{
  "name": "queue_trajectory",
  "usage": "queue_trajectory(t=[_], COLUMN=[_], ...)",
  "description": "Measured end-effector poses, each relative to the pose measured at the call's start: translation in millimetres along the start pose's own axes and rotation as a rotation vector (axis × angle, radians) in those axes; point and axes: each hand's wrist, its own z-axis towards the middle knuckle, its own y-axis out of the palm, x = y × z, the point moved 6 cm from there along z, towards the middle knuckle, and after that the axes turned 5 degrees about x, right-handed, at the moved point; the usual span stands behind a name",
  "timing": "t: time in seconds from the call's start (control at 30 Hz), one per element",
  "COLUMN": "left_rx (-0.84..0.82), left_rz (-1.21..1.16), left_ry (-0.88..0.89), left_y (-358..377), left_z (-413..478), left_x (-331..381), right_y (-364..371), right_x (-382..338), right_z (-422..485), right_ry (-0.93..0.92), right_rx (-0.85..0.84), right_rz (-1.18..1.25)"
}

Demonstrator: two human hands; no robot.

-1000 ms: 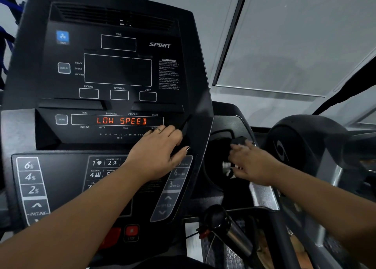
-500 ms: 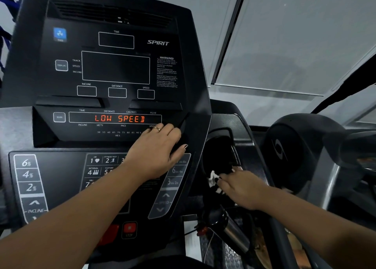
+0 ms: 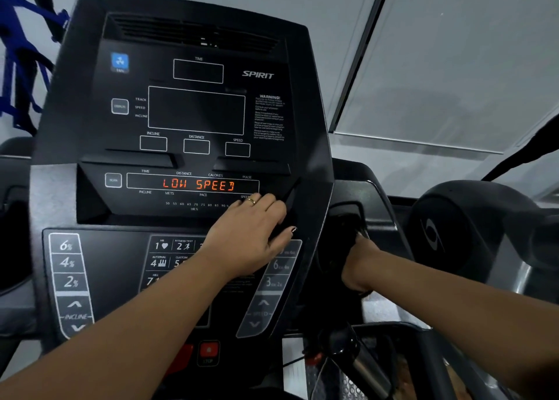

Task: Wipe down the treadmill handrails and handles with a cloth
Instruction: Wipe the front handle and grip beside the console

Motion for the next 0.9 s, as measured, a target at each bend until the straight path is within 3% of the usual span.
queue_trajectory(t=[0.3, 0.6, 0.73, 0.9], left_rx=[-0.005, -0.021, -0.014, -0.008], left_rz=[0.005, -0.008, -0.009, -0.005], left_ry=[-0.005, -0.003, -0.005, 0.000], left_y=[1, 0, 0, 0], left_z=[2, -1, -1, 1], left_x=[2, 1, 0, 1], right_y=[-17, -11, -17, -24], right_x=[-2, -2, -2, 3], right_z=[-18, -3, -4, -31], right_ry=[-0.048, 0.070, 0.075, 0.109], right_rx=[0.187, 0.110, 0.122, 0.003], right_rz=[0.117, -0.017, 0.150, 0.703])
